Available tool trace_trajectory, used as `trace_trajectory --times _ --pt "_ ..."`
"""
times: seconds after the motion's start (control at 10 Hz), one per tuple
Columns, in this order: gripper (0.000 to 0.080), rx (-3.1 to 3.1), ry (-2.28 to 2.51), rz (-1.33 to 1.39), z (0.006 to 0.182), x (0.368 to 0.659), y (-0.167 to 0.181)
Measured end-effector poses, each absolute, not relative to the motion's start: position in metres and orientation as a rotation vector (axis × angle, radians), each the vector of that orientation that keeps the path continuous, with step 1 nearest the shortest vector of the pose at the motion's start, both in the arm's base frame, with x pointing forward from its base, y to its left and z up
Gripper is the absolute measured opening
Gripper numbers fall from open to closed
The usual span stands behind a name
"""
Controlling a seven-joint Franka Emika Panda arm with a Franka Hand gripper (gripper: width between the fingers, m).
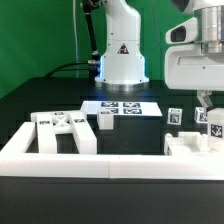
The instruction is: Assemble chair
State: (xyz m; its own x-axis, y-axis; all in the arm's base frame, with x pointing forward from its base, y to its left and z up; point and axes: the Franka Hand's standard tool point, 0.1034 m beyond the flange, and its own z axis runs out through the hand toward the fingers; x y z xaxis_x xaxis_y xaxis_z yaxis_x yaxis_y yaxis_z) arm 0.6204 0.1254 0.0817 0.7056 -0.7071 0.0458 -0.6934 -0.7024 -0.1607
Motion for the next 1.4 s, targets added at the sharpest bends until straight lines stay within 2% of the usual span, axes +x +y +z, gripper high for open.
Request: trace_trajectory --times 0.2,0.3,0.4,0.8,1.3,1.4 --pt "0.0542 -2.83 1.025 -0.164 0.0826 0.6203 0.1255" --pt "0.0542 -2.856 0.958 -0.171 0.083 0.6206 0.1256" --pt "0.0631 -2.904 0.82 -0.18 0.0829 0.6205 0.1261" --pt "0.0648 -3.061 -0.042 -0.226 0.0821 0.6199 0.1283" --pt "0.0648 -3.046 -0.714 -0.233 0.0815 0.6227 0.1288" --pt "0.0621 -3.042 -0.738 -0.233 0.0814 0.6228 0.128"
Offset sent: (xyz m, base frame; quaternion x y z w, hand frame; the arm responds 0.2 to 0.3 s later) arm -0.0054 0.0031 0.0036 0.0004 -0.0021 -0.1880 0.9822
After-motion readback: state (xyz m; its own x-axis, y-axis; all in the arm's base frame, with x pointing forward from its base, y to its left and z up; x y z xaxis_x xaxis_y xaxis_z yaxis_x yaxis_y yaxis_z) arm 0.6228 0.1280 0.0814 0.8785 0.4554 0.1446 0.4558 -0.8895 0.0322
